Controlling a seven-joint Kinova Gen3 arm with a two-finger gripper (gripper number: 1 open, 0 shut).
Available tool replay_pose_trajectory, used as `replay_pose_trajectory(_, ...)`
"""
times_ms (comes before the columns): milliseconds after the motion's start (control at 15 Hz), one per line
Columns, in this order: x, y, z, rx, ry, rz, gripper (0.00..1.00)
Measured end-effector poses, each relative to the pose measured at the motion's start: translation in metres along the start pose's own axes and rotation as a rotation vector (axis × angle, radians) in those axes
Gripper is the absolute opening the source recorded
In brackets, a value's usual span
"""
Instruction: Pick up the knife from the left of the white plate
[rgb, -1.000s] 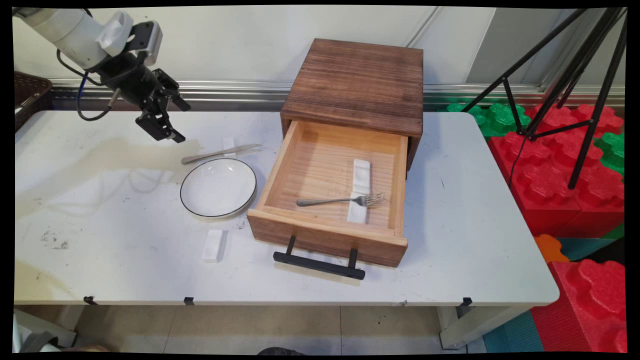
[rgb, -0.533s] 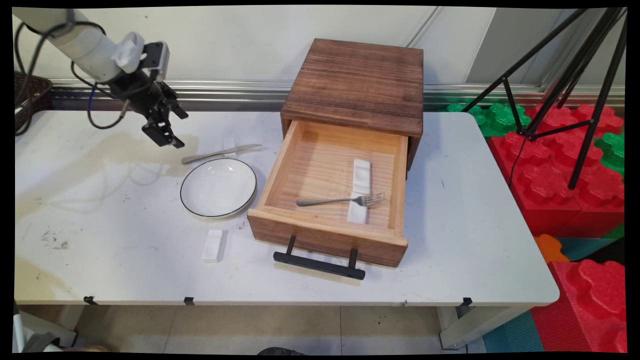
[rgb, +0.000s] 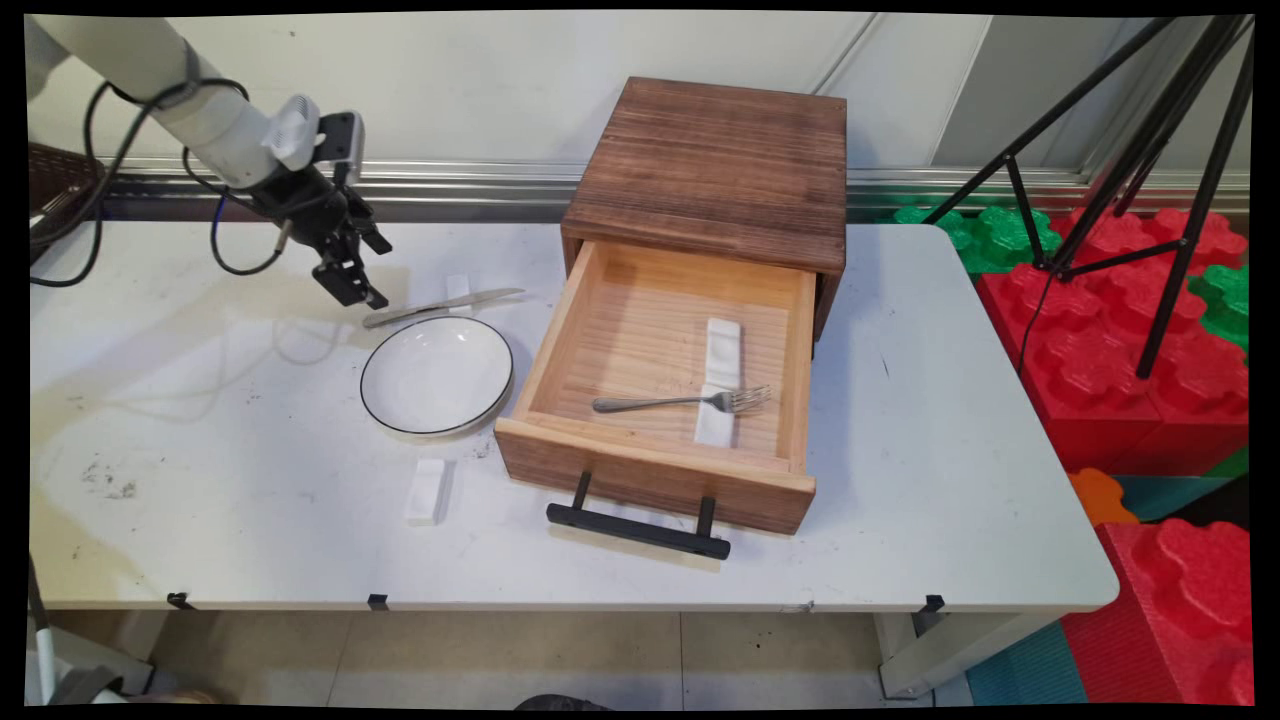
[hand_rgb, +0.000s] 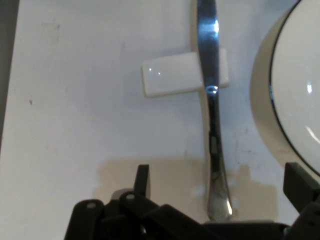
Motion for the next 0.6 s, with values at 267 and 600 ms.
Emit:
replay_pose_trajectory(267,0.002,-0.009,0.020,-0.001,0.000,-0.017,1.00)
replay_pose_trajectory(600,0.007,-0.019,0.044,-0.006,0.006,-0.039,1.00)
